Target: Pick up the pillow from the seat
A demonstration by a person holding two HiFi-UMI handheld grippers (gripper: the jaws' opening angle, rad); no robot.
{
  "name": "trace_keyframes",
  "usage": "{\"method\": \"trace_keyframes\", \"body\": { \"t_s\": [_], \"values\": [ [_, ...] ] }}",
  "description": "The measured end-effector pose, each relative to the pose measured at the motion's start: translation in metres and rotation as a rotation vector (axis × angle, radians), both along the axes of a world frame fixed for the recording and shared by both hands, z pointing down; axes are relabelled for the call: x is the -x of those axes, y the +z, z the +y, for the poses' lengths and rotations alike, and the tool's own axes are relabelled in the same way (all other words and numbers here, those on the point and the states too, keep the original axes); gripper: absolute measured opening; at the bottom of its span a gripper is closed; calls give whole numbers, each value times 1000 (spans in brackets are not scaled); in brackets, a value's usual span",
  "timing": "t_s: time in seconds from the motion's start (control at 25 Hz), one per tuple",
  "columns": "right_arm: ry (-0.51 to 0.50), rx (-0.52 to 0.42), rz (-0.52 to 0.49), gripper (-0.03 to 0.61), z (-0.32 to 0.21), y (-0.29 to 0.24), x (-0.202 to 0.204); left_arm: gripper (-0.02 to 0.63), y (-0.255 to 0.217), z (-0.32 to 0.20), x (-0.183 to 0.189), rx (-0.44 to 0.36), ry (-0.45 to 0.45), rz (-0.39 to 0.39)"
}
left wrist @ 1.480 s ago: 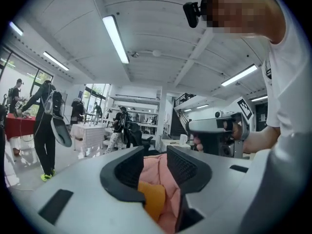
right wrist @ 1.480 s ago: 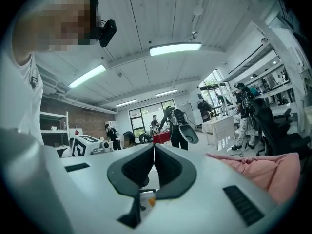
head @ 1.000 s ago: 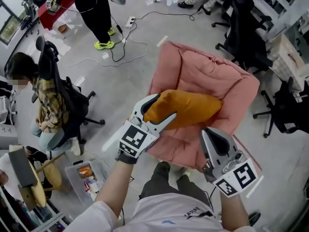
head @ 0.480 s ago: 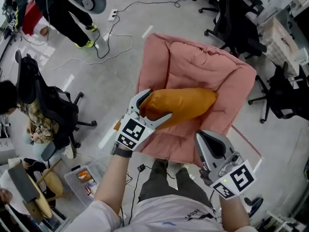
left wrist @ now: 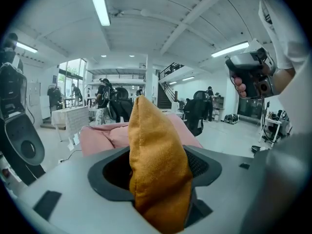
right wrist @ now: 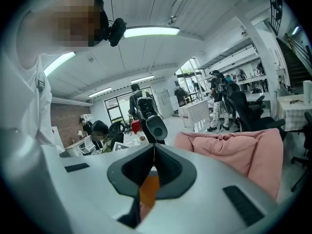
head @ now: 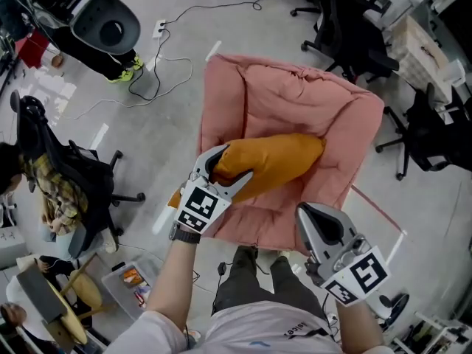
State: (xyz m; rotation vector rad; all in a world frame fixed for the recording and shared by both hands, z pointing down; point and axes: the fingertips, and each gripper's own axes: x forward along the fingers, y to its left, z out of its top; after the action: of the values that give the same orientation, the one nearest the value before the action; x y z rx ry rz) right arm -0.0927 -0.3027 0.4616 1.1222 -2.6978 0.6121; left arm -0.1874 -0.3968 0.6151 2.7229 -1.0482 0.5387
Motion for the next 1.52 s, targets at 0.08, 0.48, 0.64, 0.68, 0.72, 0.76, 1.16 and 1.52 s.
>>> {"method": "trace_keyframes", "body": {
  "t_s": [0.08,0.48,0.64,0.68,0.72,0.76,1.16,1.52],
  "values": [
    [5,2,1,14,2,2,-3,291,2,2,1,-11,-5,-16],
    [37,-9,-6,14,7,3,-23,172,3,20,-6,12,-11,-56],
    [53,-22,-18,14,10,-4,-38,138,-5,30,-15,27,-18,-63],
    [57,-25,-21,14,11,-6,-42,133,-9,33,-17,32,-18,-57],
    [62,-29,-24,14,11,-9,-46,129,-13,35,-20,36,-16,-48],
    [66,-32,-28,14,11,-12,-51,126,-18,37,-23,41,-14,-39],
    [86,-96,-77,14,18,-45,-107,117,-80,67,-56,52,-44,-59],
    [61,-174,-116,14,36,-85,-149,118,-148,108,-81,22,-93,-114]
  ]
}}
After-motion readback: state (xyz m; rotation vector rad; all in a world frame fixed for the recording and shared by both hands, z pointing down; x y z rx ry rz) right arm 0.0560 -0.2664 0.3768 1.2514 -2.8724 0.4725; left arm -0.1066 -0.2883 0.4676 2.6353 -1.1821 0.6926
